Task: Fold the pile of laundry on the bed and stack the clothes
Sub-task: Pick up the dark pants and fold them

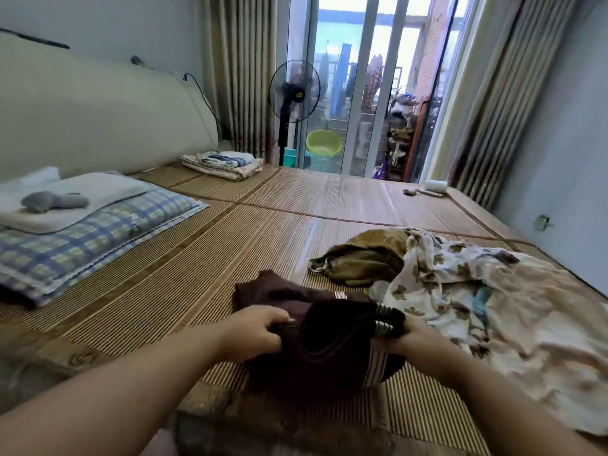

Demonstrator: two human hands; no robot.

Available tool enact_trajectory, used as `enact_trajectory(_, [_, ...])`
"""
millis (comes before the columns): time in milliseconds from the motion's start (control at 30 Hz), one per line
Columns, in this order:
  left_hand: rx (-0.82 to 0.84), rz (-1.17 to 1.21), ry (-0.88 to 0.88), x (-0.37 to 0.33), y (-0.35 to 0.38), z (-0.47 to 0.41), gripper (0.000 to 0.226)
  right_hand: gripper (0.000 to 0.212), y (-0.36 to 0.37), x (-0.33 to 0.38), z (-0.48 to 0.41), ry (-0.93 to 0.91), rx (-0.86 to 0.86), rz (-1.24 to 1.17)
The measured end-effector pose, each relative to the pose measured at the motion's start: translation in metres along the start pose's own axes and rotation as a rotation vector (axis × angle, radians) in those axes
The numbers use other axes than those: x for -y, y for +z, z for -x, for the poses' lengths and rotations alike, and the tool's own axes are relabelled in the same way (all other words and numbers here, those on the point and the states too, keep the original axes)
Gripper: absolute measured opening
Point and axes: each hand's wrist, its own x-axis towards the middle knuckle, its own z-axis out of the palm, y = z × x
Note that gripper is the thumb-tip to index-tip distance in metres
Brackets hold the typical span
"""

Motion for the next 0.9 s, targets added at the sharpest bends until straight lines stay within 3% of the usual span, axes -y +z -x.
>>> enact_trajectory(133, [0.255,0.220,-0.170,0.022,0.038,0.003,0.023,0.046,0.020,-0.037,0.011,0.270,0.089,-0.169])
enact_trajectory(300, [0.402,0.398,-0.353,0.040,0.040,0.004,0.019,0.026,0.021,-0.041,0.004,0.339,0.145,-0.137])
enact_trajectory(433, [0.267,0.471,-0.367,0.039,0.022,-0.002,0.043,0.022,0.017,-0.022,-0.017,0.226,0.030,-0.120])
enact_trajectory(500, [0.170,0.557,-0.310,0.038,0.004,-0.010,0.034,0.028,0.015,-0.011,-0.036,0.139,-0.078,-0.061])
enact_trajectory(600, [0.027,0.617,-0.268,0.043,-0.022,-0.031,0.024,0.015,0.013,0.004,-0.074,0.007,-0.253,0.101])
enact_trajectory(733, [-0.107,0.375,-0.318,0.052,-0.035,-0.068,0.022,0.041,0.020,0.005,-0.128,0.044,-0.367,0.219])
enact_trajectory(833, [-0.193,-0.040,-0.403,0.066,-0.025,-0.092,0.027,0.058,0.031,-0.016,-0.152,0.190,-0.288,0.387])
enact_trajectory(900, [-0.199,-0.139,-0.409,0.070,-0.013,-0.098,0.039,0.065,0.040,-0.026,-0.151,0.216,-0.219,0.471])
